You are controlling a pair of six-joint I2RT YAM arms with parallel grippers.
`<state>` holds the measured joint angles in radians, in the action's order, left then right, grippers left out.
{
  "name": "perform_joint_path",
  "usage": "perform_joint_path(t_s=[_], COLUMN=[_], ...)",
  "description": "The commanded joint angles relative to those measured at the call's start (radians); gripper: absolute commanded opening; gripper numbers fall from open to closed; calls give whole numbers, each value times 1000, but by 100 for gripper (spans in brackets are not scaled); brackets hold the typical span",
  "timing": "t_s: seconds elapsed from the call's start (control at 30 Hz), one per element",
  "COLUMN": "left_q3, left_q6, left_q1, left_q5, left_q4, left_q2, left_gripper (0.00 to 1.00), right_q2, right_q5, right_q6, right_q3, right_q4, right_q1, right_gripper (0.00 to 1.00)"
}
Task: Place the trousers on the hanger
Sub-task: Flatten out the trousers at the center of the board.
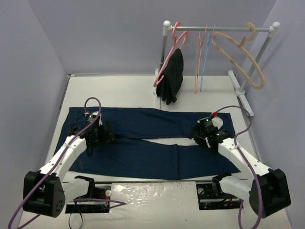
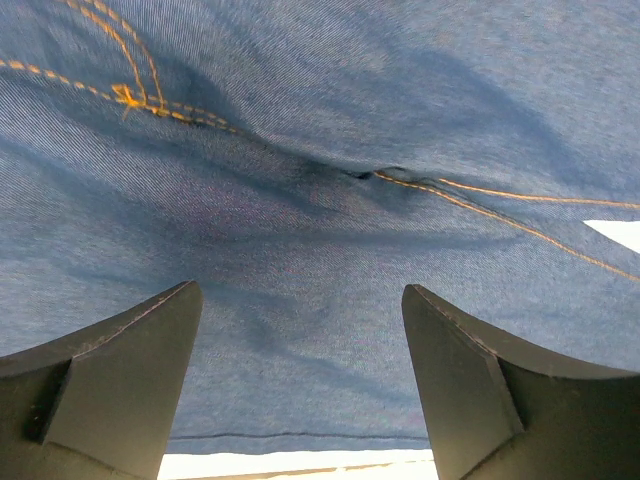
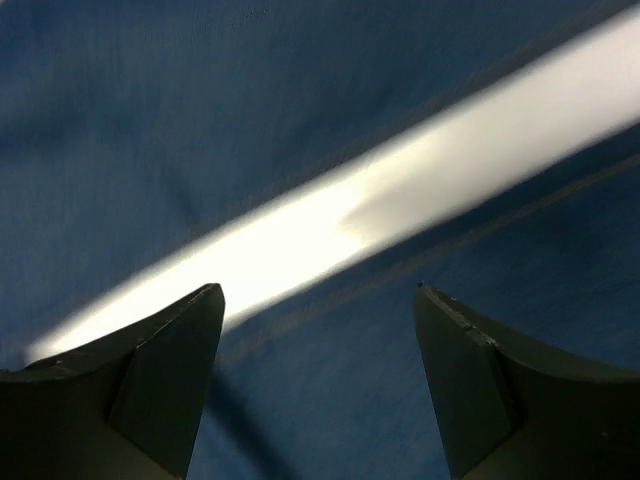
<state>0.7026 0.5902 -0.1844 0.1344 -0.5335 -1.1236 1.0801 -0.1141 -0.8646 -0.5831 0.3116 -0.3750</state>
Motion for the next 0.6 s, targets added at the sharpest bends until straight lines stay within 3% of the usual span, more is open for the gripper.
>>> perform_joint_path(t_s=[0.0,0.17,0.57], left_q3=[-41,-102,-170], left_q6=[109,171,278], left_q1=[-9,-13,-35], left_q5=[-2,1,29], left_q4=[95,153,270], left_q2=[8,0,-87], left_gripper=[78,78,78], right_q2=[-4,20,109], right_q5=[17,-28,-7], right_q6=[-245,-323,-143], right_q3=[71,138,87], right_q4=[-92,-146,-153], right_q1=[-155,-168,209], right_gripper=[75,75,78])
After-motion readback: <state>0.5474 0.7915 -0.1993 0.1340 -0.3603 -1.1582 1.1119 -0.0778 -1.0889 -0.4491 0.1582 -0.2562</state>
